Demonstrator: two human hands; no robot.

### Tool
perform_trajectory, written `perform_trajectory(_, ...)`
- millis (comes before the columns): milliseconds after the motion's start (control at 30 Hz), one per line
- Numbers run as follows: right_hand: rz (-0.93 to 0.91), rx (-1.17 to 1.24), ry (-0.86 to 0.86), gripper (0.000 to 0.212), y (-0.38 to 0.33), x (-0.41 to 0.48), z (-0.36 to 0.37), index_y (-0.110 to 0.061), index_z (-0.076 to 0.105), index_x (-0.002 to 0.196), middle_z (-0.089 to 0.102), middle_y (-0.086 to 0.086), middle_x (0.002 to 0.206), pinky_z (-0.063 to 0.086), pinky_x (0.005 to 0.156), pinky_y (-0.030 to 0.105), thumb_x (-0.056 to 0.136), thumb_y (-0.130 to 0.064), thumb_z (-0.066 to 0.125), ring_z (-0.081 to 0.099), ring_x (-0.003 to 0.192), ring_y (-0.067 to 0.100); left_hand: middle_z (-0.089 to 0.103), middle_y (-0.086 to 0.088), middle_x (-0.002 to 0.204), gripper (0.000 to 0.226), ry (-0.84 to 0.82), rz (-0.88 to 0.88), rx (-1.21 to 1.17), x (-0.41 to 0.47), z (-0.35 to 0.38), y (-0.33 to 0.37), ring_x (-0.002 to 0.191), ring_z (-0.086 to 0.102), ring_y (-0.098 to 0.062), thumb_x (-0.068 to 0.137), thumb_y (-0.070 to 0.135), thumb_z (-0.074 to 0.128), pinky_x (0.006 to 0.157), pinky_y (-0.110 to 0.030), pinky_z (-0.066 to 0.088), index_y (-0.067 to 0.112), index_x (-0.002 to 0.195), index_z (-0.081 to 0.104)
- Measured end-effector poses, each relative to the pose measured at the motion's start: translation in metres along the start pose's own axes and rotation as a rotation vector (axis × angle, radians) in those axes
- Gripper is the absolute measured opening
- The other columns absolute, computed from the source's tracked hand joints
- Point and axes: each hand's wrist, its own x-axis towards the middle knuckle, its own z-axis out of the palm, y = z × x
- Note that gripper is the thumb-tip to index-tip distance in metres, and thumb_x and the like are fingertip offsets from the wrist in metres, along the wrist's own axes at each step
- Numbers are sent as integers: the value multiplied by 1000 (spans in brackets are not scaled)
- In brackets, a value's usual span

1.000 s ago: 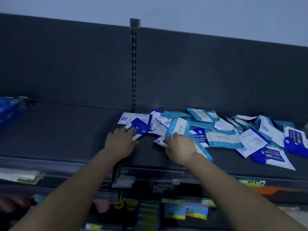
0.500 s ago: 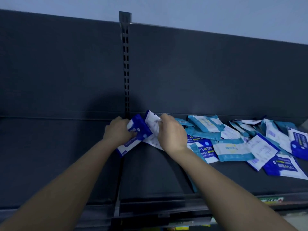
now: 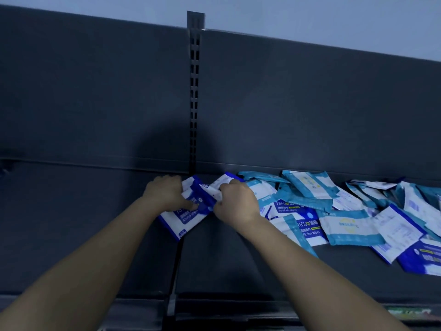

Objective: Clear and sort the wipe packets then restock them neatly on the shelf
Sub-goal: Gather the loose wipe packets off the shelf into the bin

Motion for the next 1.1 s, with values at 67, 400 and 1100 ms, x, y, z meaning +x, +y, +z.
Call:
perform_trajectory(67, -32, 6, -16, 30, -1, -1, -3, -10, 60, 117, 57, 13, 118, 38, 74, 28, 89, -18, 54, 55, 108, 29, 55, 2, 108, 73, 83, -50, -94, -13, 4, 0, 101, 56, -21, 63, 58, 78, 84, -35, 41, 18, 112, 41)
perform_trajectory(400, -240, 539, 310, 15, -18, -48, -4, -13, 58, 96, 60, 3, 95, 37, 67, 33, 85, -4, 56, 51, 84, 19, 67, -12, 95, 31, 370, -340, -1091, -98, 21, 3, 85, 67, -29, 75, 12, 77, 80, -48, 56, 12, 96, 55)
perform_trajectory(1100, -666, 1120, -36, 12, -226, -222, 14, -21, 55, 91, 69, -2, 82, 50, 70, 45, 83, -15, 63, 63, 76, 24, 70, -4, 95, 26, 1203, -763, -1444, -392, 41, -98, 82, 69, -23, 83, 4, 71, 81, -44, 57, 22, 92, 55)
